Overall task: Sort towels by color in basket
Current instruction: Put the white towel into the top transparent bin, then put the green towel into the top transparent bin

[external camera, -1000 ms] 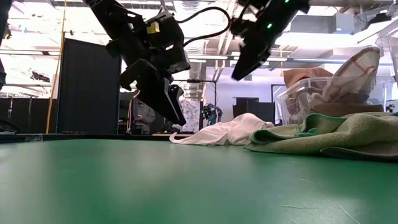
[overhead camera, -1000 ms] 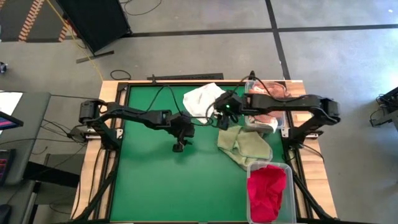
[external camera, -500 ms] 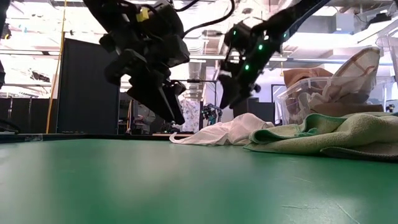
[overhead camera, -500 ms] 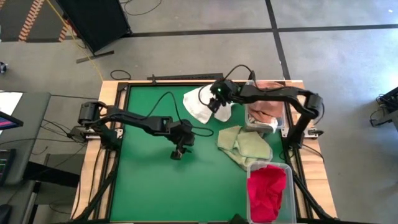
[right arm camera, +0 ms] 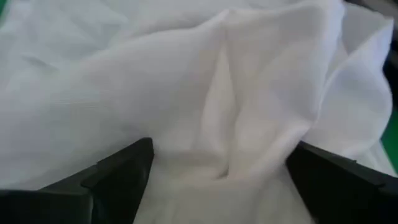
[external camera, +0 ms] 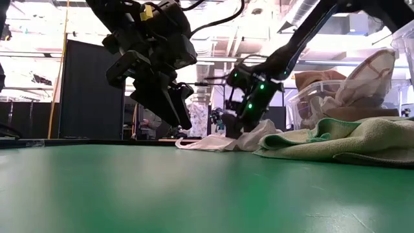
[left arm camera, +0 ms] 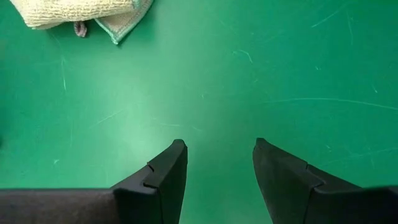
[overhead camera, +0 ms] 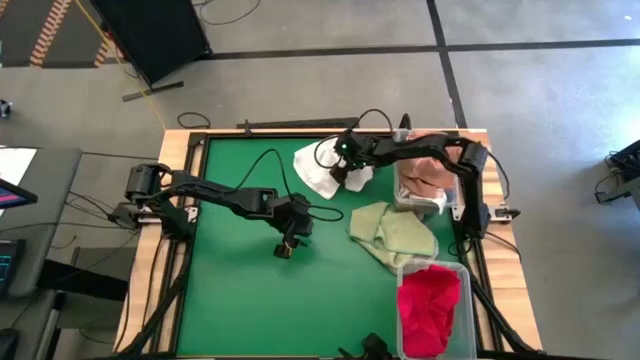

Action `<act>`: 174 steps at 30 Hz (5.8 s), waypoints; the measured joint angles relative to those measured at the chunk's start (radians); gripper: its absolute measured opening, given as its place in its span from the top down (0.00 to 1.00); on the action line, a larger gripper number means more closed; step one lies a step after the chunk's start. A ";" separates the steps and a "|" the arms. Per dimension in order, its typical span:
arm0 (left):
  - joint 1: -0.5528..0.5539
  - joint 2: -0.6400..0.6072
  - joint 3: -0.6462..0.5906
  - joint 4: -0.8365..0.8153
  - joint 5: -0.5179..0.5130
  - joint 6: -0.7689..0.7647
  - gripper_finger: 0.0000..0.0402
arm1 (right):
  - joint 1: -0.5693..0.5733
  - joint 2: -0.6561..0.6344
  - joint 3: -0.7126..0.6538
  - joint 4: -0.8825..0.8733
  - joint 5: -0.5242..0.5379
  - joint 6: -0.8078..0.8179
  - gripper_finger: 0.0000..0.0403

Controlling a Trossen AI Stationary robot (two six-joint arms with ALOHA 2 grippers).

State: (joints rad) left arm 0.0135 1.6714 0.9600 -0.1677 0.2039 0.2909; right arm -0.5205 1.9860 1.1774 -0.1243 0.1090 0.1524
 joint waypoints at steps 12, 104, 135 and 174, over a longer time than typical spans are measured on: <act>0.000 0.000 0.000 0.001 0.000 -0.001 0.56 | 0.049 0.029 0.035 -0.061 0.025 0.000 0.45; 0.000 0.000 0.000 0.053 -0.001 -0.026 0.56 | -0.084 -0.654 -0.418 -0.874 0.162 0.000 0.91; 0.000 0.000 0.000 0.052 -0.001 -0.011 0.56 | 0.019 -0.614 -0.135 -1.147 0.118 -0.004 0.44; -0.017 0.000 0.000 0.119 0.000 0.015 0.56 | 0.430 -0.619 0.297 -1.394 0.141 0.183 0.64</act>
State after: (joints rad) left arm -0.0038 1.6718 0.9596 -0.0491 0.2039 0.3058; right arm -0.0906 1.3666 1.4742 -1.5183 0.2504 0.3358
